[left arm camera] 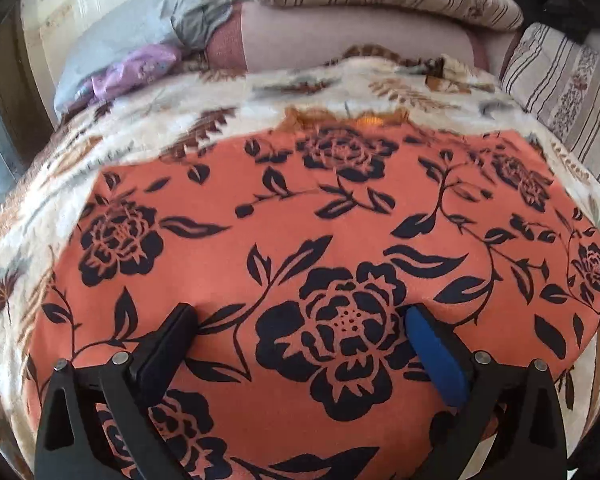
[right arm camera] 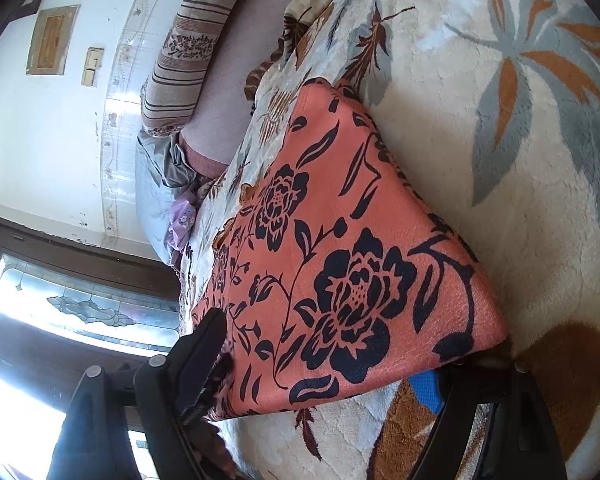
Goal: Fold small clothes
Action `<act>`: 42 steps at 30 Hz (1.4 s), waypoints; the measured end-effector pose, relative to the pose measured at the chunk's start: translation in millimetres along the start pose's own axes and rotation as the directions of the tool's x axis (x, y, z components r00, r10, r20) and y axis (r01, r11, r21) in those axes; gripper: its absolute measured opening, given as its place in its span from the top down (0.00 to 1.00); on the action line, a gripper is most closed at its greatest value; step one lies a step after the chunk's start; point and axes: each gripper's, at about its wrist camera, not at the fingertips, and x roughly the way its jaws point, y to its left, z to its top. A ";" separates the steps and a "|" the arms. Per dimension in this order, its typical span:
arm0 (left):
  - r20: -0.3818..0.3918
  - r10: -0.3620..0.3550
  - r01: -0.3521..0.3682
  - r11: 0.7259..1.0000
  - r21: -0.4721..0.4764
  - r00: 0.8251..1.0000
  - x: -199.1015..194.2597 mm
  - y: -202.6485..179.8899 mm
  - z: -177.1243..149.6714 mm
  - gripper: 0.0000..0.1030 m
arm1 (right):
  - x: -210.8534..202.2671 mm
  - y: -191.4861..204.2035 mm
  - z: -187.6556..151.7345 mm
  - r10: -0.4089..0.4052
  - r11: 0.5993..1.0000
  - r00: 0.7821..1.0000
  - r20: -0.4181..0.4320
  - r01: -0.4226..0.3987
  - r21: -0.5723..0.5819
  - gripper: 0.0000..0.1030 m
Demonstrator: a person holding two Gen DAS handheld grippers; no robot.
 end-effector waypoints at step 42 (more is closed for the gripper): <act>0.239 -0.347 0.418 0.673 -0.610 0.907 -24.2 159.1 26.9 0.00 | 89.8 247.2 -80.1 -0.321 0.590 0.925 0.202 0.362 -0.722 0.89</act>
